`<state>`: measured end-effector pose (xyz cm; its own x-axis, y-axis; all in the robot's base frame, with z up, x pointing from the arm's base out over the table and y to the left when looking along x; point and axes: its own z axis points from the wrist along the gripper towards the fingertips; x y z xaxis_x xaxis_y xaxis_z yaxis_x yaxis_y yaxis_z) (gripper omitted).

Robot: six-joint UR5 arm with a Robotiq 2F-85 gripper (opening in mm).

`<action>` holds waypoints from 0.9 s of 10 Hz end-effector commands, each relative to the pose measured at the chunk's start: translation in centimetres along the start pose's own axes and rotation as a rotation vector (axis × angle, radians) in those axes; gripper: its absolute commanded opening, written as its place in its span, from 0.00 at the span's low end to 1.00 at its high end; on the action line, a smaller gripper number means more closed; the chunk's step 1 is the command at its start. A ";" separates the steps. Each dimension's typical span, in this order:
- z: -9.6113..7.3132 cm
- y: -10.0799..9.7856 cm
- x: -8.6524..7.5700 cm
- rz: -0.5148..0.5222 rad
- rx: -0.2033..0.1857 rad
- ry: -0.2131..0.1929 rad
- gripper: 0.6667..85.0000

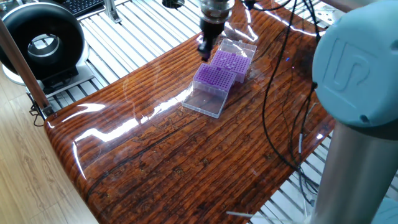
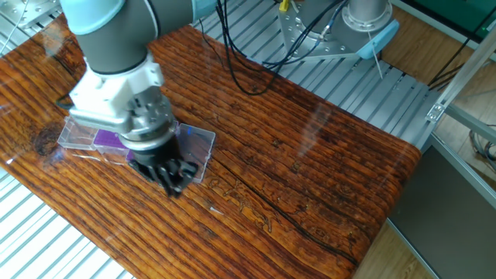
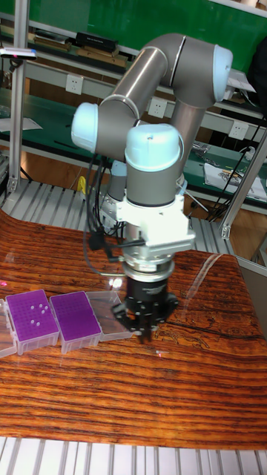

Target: Transfer all small pipette tips from one holder to another

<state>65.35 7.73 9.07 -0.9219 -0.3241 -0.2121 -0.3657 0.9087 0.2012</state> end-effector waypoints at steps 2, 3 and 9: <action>0.2 4.5 -1.8 -0.112 -0.106 -0.077 0.24; 0.2 5.1 -2.2 -0.133 -0.115 -0.098 0.24; 0.8 7.3 -3.1 -0.240 -0.137 -0.178 0.24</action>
<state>65.51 14.27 9.93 -0.8008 -0.4599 -0.3835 -0.5673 0.7878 0.2399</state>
